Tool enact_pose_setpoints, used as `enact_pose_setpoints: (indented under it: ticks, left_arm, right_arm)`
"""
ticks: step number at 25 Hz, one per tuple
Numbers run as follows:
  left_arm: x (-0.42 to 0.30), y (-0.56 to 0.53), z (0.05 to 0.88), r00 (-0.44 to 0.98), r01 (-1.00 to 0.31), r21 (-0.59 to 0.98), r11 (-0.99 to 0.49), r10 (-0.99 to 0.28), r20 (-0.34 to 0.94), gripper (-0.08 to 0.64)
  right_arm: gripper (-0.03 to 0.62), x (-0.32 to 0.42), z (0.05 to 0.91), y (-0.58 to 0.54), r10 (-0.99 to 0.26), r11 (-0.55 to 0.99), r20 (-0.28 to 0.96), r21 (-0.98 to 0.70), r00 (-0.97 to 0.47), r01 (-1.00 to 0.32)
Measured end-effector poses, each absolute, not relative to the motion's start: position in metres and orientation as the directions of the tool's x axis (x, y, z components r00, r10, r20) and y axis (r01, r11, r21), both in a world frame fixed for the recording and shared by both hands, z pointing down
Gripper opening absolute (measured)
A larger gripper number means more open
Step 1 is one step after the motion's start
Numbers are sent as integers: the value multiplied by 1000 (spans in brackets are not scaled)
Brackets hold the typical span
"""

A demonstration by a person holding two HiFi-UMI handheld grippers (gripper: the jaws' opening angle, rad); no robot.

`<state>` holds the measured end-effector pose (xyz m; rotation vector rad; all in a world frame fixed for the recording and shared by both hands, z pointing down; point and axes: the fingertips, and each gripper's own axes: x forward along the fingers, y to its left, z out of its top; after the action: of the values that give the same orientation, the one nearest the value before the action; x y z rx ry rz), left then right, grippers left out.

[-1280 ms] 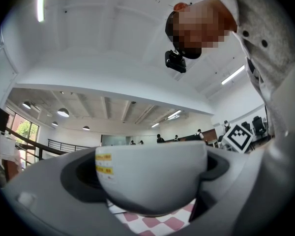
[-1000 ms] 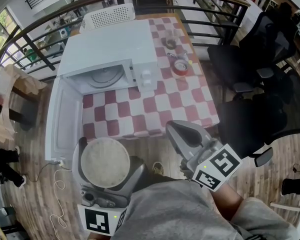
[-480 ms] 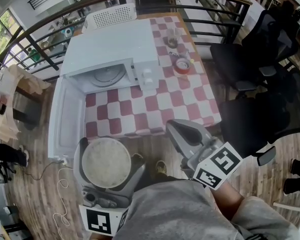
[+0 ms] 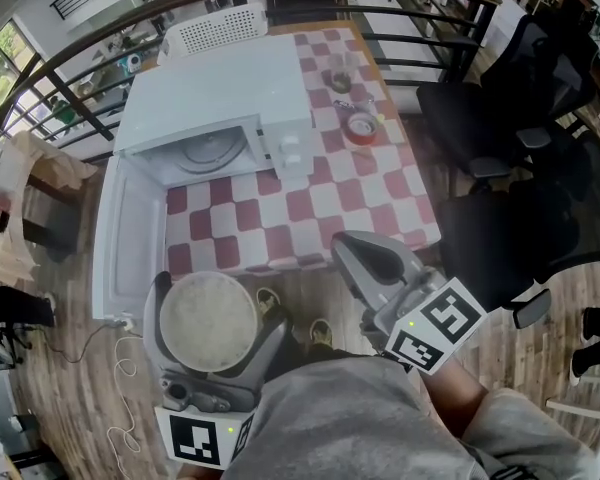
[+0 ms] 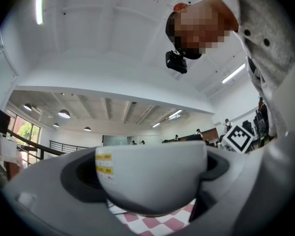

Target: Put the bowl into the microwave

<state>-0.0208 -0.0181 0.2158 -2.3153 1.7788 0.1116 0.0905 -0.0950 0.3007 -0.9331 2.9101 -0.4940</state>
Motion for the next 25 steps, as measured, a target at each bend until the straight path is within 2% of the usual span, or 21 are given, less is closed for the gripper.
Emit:
enact_pose_setpoints:
  ticks: [12,25]
  left_arm:
    - [-46,-50,230,267,-962,-98,-254,-948,-173,538]
    - [-103,-121,254,284,-959,-46,-281,-948,-141,537]
  right_arm:
    - [0,64,307,-124,-575,764,73,-310,-815,-566]
    - [0,3,316,-185,-577,758,126,-286,-807,-586]
